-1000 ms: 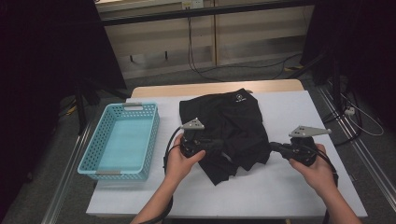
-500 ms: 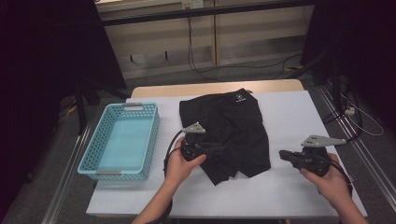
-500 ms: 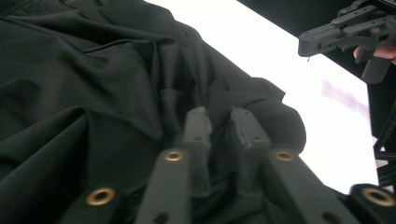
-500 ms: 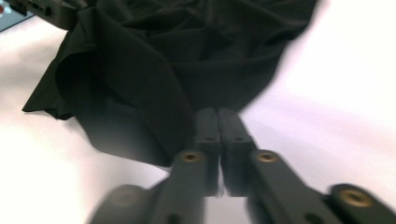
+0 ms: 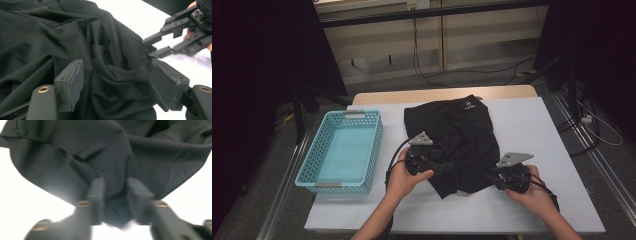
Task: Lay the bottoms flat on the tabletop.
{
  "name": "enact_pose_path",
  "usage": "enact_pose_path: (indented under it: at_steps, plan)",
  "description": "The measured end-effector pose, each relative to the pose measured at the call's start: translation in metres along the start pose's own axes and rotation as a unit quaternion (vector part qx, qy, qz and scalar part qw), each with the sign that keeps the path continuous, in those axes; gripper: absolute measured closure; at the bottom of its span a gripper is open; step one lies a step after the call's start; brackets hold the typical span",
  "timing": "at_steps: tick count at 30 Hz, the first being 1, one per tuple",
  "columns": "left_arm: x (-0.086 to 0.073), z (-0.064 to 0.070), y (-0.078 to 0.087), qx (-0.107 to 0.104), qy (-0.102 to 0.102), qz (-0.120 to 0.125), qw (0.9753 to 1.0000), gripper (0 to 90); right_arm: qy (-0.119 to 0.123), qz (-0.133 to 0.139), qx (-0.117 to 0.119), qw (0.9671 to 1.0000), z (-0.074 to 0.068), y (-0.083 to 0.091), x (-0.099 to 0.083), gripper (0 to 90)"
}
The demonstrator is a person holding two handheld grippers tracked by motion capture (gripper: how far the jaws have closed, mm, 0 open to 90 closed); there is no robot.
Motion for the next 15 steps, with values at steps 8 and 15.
enact_pose_path:
  at_steps: [8, 15]
  plan:
    - [0.001, 0.000, 0.006, 0.007, 0.002, 0.005, 1.0000, 23.5, -0.035, 0.017, 0.009, 0.9992, 0.012, 0.029, -0.006, 90.0]
    - [0.003, 0.000, 0.010, 0.013, -0.001, 0.004, 0.9999, 22.9, -0.045, 0.026, -0.007, 0.9986, 0.016, 0.067, -0.029, 90.0]
Point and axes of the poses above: each handheld gripper's, and its own axes: y roughly backward along the jaws, x roughly out of its top, z roughly to its right, the point moved 6 cm from there along -y, roughly forward along the jaws, and after that the axes turned 7 degrees about -x, right-handed, at the moved point
